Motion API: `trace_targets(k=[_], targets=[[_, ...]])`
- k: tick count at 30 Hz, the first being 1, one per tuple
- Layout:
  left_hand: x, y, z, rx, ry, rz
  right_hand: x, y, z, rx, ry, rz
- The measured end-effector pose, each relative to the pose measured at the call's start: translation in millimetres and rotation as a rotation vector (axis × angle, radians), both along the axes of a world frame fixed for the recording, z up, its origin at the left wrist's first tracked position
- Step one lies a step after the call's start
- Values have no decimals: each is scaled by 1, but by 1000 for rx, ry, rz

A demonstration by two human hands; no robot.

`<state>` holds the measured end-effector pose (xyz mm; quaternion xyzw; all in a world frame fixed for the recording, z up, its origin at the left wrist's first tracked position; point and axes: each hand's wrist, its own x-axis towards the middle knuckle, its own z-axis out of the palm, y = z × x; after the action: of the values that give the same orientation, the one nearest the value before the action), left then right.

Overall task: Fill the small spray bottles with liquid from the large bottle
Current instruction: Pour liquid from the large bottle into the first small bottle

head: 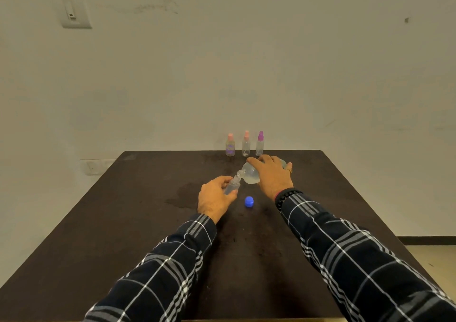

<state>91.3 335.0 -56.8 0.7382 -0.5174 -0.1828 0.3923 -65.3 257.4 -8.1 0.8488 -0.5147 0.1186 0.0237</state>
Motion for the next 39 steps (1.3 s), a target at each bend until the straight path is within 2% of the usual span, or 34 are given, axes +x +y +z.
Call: trace_targets(k=[9, 22, 29, 39], targets=[[0, -1, 2, -13, 20, 7, 0, 1, 3, -12, 6, -3], [0, 2, -3, -95, 117, -8, 0, 3, 1, 83, -68, -2], [1, 0, -1, -158, 173, -18, 2, -1, 0, 143, -347, 51], [15, 7, -8, -181, 252, 1, -16, -11, -11, 340, -745, -58]])
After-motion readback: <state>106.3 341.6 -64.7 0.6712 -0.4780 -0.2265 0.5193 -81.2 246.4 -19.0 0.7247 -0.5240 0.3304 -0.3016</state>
